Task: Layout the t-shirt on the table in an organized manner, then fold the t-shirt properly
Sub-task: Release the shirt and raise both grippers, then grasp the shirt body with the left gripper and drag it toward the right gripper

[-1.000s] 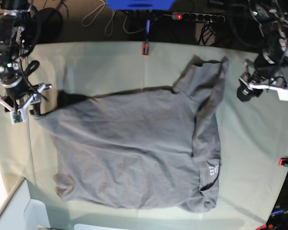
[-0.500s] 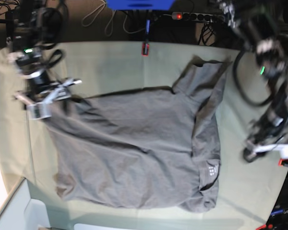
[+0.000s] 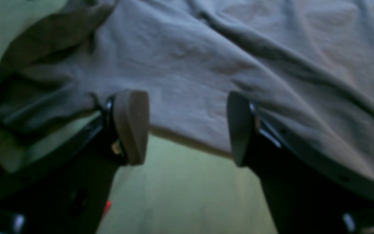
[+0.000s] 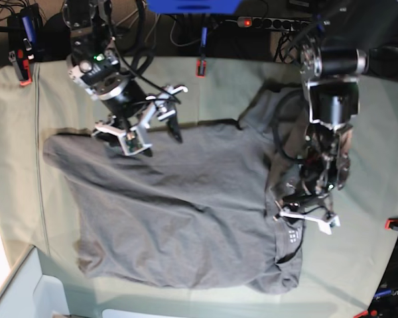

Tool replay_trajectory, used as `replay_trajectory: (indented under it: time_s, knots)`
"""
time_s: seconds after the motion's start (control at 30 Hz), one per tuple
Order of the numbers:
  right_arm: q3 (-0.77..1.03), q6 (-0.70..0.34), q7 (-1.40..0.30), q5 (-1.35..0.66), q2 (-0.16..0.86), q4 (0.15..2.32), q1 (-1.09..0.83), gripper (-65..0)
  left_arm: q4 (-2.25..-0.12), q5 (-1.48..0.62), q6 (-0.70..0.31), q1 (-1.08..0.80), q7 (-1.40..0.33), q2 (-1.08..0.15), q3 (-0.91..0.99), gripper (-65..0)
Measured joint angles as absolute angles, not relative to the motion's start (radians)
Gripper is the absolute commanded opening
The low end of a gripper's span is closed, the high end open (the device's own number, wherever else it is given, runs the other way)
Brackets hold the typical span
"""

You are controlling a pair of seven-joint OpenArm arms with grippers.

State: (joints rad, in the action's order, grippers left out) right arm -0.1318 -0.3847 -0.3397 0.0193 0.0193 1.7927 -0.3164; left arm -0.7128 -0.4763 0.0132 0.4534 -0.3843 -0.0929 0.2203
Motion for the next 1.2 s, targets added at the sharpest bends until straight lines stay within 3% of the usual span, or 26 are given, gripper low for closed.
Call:
replay_trajectory:
  time_s: [0.23, 0.3, 0.37, 0.4, 0.6, 0.77, 0.9, 1.0, 1.2]
  knots:
    - [-0.158, -0.385, -0.344, 0.019, 0.019, 1.792, -0.35, -27.0, -0.527, -0.481, -0.007, 0.492, -0.224, -0.103, 0.136, -34.4]
    - [-0.157, -0.385, -0.343, 0.019, 0.019, 1.792, -0.35, -27.1, -0.522, -0.474, -0.002, 0.491, -0.209, -0.105, 0.111, -45.5]
    - [-0.155, -0.384, -0.34, 0.019, 0.02, 1.793, -0.35, -27.2, -0.522, -0.486, 0.003, 0.487, -0.218, -0.105, 0.113, -64.0]
    - [-0.15, -0.385, -0.34, 0.019, 0.019, 1.793, -0.353, -27.2, -0.522, -0.486, 0.001, 0.481, -0.215, -0.105, 0.124, -65.0]
    - [-0.147, -0.385, -0.341, 0.019, 0.023, 1.792, -0.373, -27.2, -0.65, -0.514, -0.026, 0.405, -0.337, -0.129, 0.215, -64.9]
    - [-0.148, -0.384, -0.34, 0.019, 0.062, 1.746, -0.384, -27.2, -1.101, -0.543, 0.028, 0.129, -0.56, -0.127, 0.325, -64.9]
    - [-0.078, -0.383, -0.338, 0.019, 0.082, 1.74, -0.378, -27.2, -1.422, -0.595, 0.015, -0.031, -0.59, -0.062, 0.328, -64.9]
    - [0.017, -0.385, -0.337, 0.014, 0.08, 1.74, -0.378, -27.2, -1.557, -0.598, 0.002, -0.104, -0.611, 0.007, 0.266, -64.9]
    - [0.26, -0.384, -0.342, 0.019, 0.08, 1.74, -0.357, -27.0, -1.558, -0.585, 0.019, -0.133, -0.619, 0.014, -0.062, -64.9]
